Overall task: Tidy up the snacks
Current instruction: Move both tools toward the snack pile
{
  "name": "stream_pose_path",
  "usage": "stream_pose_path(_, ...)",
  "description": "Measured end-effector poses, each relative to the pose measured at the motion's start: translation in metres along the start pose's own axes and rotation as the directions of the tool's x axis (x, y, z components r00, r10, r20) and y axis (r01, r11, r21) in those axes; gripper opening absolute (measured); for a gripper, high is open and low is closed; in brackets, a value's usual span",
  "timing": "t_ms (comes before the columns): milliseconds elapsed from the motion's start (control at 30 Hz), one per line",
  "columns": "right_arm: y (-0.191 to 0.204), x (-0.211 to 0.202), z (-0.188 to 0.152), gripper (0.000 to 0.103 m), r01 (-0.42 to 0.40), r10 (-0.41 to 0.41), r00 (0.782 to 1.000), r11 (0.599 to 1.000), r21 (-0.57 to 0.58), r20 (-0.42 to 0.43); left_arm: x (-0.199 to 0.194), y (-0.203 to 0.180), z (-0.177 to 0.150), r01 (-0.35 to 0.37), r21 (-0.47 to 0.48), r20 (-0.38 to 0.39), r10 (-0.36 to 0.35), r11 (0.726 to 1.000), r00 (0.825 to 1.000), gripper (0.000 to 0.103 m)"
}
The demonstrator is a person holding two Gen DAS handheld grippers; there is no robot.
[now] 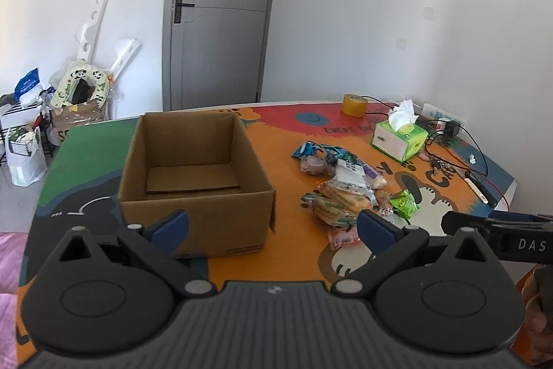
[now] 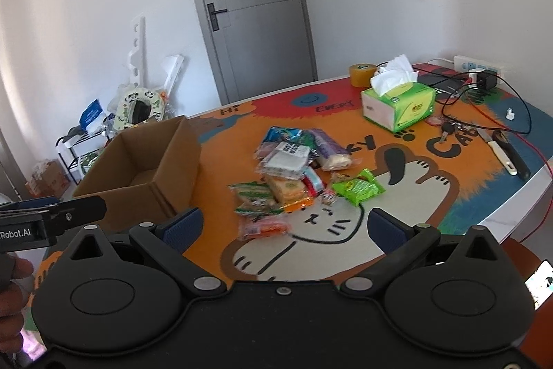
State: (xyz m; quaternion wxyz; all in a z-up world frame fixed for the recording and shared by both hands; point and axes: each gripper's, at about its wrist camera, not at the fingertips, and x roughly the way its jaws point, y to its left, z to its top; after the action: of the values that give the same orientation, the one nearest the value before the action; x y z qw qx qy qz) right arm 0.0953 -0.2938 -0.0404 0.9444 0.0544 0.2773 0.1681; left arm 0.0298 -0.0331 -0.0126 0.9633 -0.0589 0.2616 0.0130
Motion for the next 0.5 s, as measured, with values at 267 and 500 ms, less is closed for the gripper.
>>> stream_pose_path(267,-0.016,0.014,-0.004,0.103,0.019,-0.019,1.000,1.000,-0.013,-0.009,0.020,-0.013,-0.001,0.020,-0.017,-0.001,-0.020,1.000,1.000,0.103)
stream_pose_path(500,-0.036,0.030,-0.007,0.103,0.041,-0.041,0.999,0.999,0.027,-0.022,0.038,-0.024,-0.002,0.024,-0.015,-0.014,-0.024,1.000,1.000,0.103)
